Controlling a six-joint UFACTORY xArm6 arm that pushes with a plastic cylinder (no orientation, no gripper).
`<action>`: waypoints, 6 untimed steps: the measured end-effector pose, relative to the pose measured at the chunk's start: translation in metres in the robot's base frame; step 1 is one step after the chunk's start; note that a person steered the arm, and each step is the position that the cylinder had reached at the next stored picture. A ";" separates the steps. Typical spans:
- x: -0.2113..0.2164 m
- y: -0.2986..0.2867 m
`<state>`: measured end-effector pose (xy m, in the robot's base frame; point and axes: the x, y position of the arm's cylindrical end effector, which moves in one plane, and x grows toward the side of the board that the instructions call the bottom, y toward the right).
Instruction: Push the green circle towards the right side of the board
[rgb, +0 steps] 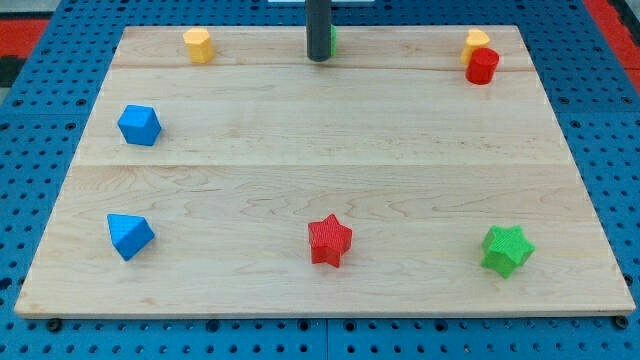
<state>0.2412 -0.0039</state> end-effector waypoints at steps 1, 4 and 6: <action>0.000 -0.047; -0.048 -0.033; -0.027 0.052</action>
